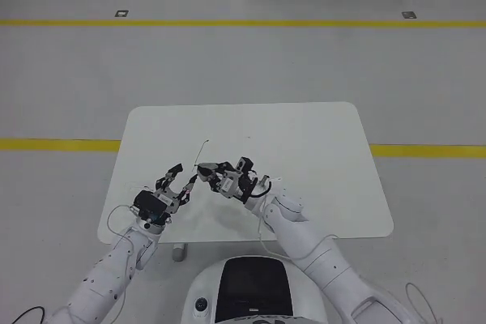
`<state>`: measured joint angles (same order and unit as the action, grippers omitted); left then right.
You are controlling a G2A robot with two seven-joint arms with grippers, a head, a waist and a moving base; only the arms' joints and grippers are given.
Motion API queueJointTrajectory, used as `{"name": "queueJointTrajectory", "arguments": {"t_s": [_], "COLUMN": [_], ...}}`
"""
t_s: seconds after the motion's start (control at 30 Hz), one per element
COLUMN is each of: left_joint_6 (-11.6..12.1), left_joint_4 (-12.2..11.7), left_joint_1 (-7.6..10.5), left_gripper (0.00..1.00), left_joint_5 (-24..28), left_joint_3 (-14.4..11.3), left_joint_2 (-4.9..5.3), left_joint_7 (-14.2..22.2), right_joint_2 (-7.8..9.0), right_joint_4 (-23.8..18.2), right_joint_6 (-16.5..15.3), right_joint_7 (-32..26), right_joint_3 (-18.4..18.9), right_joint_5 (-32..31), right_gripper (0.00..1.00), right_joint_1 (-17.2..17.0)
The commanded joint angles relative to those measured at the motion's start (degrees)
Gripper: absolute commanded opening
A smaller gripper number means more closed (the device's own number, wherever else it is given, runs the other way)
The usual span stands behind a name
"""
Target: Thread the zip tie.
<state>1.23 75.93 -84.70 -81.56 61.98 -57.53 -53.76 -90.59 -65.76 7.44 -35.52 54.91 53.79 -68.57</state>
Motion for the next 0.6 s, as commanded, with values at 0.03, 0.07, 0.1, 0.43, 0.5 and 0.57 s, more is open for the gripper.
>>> {"name": "queueJointTrajectory", "arguments": {"t_s": [0.03,0.07,0.1,0.43,0.5,0.57], "left_joint_6": [0.1,0.1,0.2,1.2,1.3,1.4], "left_joint_4": [0.1,0.1,0.2,0.1,0.0,0.0], "left_joint_1": [-0.15,-0.19,-0.23,-0.30,-0.19,-0.08], "left_gripper": [0.31,0.30,0.30,0.19,0.19,0.20], "left_joint_5": [0.1,0.1,0.1,-0.1,-0.1,-0.2], "left_joint_3": [0.3,0.3,0.4,0.6,0.5,0.4], "left_joint_2": [-0.07,-0.09,-0.10,-0.41,-0.50,-0.59], "left_joint_7": [-0.1,-0.1,-0.1,-0.2,-0.1,-0.1], "right_joint_2": [-0.06,-0.08,-0.09,-0.11,-0.11,-0.11], "right_joint_4": [0.5,0.5,0.6,0.8,0.8,0.8], "right_joint_6": [0.0,-0.1,-0.2,-0.3,-0.3,-0.3], "right_joint_7": [0.1,0.2,0.3,0.5,0.5,0.5], "right_joint_3": [-0.2,-0.2,-0.2,-0.3,-0.3,-0.3], "right_joint_5": [0.2,0.2,0.2,0.2,0.2,0.2], "right_gripper": [0.00,0.00,0.00,0.00,0.00,0.00], "right_joint_1": [0.2,0.3,0.3,0.4,0.4,0.4]}}
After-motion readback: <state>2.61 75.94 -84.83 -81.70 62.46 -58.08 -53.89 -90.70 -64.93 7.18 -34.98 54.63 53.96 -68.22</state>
